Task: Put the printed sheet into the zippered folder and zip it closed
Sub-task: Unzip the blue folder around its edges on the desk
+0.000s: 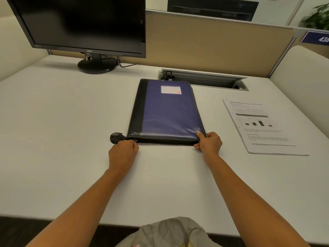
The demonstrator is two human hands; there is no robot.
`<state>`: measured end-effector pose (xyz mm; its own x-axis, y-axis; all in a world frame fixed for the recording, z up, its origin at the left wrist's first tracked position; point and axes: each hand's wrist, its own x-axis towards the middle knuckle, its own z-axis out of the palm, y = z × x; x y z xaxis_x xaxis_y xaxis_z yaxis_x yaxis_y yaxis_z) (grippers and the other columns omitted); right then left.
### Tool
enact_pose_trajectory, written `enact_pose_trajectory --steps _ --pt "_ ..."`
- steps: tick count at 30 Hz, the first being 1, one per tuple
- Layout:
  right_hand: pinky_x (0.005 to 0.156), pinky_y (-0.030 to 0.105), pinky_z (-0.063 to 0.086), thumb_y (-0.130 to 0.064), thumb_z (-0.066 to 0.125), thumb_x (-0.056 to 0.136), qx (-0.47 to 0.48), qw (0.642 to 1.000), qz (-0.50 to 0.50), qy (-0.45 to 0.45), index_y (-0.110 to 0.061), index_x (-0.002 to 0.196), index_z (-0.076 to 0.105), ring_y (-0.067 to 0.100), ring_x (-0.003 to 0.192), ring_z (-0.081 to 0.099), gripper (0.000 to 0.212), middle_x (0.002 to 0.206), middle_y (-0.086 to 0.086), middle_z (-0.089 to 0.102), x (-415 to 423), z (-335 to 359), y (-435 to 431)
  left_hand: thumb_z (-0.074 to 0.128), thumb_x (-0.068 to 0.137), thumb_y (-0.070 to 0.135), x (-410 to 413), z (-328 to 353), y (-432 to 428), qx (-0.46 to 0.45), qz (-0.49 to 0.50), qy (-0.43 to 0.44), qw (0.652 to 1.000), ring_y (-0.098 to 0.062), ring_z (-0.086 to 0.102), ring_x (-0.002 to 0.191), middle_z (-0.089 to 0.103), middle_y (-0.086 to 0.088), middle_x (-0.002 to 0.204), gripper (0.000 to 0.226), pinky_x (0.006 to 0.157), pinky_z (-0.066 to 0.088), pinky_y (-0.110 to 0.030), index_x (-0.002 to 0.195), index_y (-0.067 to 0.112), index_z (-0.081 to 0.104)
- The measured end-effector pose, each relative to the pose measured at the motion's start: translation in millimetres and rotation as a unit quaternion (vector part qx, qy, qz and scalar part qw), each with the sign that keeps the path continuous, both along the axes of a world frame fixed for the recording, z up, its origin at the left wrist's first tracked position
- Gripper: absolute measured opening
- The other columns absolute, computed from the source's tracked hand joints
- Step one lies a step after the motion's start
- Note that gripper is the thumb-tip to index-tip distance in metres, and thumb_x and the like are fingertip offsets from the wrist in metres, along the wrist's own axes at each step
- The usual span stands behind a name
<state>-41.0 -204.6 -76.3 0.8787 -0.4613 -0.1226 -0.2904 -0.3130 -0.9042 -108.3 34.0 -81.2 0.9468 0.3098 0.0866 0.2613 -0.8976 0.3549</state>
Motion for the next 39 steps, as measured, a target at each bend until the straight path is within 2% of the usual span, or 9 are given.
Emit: enact_pose_trajectory --steps 4,9,15,18,20,25,31,34,39 --pt "0.055 0.025 0.051 -0.028 0.063 0.085 -0.004 1.0 -0.005 -0.002 -0.014 0.073 0.043 0.008 0.032 0.054 0.028 0.089 0.023 0.068 0.8 -1.9 -1.2 0.037 0.095 0.02 -1.7 1.7 -0.4 0.007 0.0 0.0 1.0 -0.029 0.045 0.069 0.065 -0.018 0.089 0.032 0.063 0.033 -0.032 0.079 0.002 0.058" --pt "0.055 0.025 0.051 -0.028 0.063 0.084 -0.007 1.0 -0.009 -0.005 -0.019 0.065 0.038 0.004 0.026 0.051 0.033 0.087 0.023 0.068 1.5 -1.8 -0.3 0.037 0.096 0.02 -3.9 2.1 1.1 0.008 -0.009 -0.007 1.0 -0.037 0.056 0.078 0.065 -0.019 0.088 0.03 0.063 0.034 -0.033 0.073 0.006 0.052" --pt "0.056 0.025 0.052 -0.029 0.063 0.084 -0.01 1.0 -0.012 -0.002 -0.021 0.065 0.037 0.005 0.03 0.053 0.034 0.089 0.022 0.068 1.9 -2.6 0.4 0.039 0.095 0.018 -6.1 1.1 3.7 -0.009 -0.02 -0.019 1.0 -0.037 0.053 0.075 0.064 -0.019 0.086 0.029 0.065 0.037 -0.035 0.069 0.007 0.046" --pt "0.057 0.026 0.052 -0.028 0.063 0.085 -0.007 1.0 -0.011 0.0 -0.013 0.075 0.044 0.006 0.031 0.053 0.026 0.089 0.022 0.068 2.2 -1.8 1.2 0.04 0.095 0.017 -7.6 0.6 7.0 -0.018 -0.031 -0.031 0.999 -0.033 0.046 0.068 0.063 -0.02 0.082 0.031 0.068 0.04 -0.039 0.066 0.007 0.039" --pt "0.058 0.026 0.053 -0.028 0.063 0.085 -0.005 1.0 -0.009 0.0 -0.009 0.084 0.045 0.009 0.036 0.055 0.026 0.091 0.022 0.068 2.1 -2.0 1.3 0.04 0.095 0.017 -8.7 0.8 7.7 -0.021 -0.037 -0.037 0.998 -0.037 0.05 0.071 0.062 -0.02 0.082 0.03 0.069 0.041 -0.04 0.066 0.007 0.038" --pt "0.058 0.026 0.053 -0.029 0.062 0.085 -0.003 1.0 -0.004 -0.003 -0.009 0.084 0.045 0.008 0.037 0.055 0.026 0.091 0.022 0.068 1.4 -2.3 1.0 0.042 0.094 0.02 -10.3 3.7 8.0 -0.022 -0.036 -0.043 0.998 -0.039 0.055 0.076 0.064 -0.02 0.082 0.03 0.068 0.041 -0.038 0.066 0.009 0.042" --pt "0.054 0.024 0.049 -0.031 0.06 0.086 -0.014 1.0 0.001 0.0 -0.021 0.066 0.036 0.012 0.041 0.057 0.033 0.09 0.022 0.068 0.6 -3.8 0.5 0.044 0.092 0.032 -7.3 0.6 9.3 0.001 0.001 -0.023 1.0 -0.037 0.059 0.082 0.066 -0.015 0.088 0.028 0.067 0.041 -0.034 0.079 0.008 0.052" --pt "0.053 0.023 0.047 -0.031 0.059 0.087 -0.014 1.0 0.008 0.004 -0.014 0.076 0.041 0.015 0.045 0.057 0.027 0.09 0.022 0.068 -1.6 -2.2 1.4 0.045 0.092 0.037 -5.0 0.5 5.3 0.016 0.012 -0.016 1.0 -0.037 0.061 0.085 0.067 -0.013 0.093 0.032 0.07 0.044 -0.034 0.092 0.007 0.056" --pt "0.054 0.021 0.047 -0.032 0.056 0.088 -0.025 1.0 0.014 0.001 -0.009 0.086 0.043 0.014 0.046 0.056 0.027 0.094 0.021 0.067 -2.4 -2.4 2.5 0.041 0.095 0.038 -2.7 1.7 2.3 0.052 0.011 -0.01 0.999 -0.035 0.062 0.088 0.068 -0.014 0.095 0.034 0.07 0.043 -0.034 0.095 0.008 0.058"
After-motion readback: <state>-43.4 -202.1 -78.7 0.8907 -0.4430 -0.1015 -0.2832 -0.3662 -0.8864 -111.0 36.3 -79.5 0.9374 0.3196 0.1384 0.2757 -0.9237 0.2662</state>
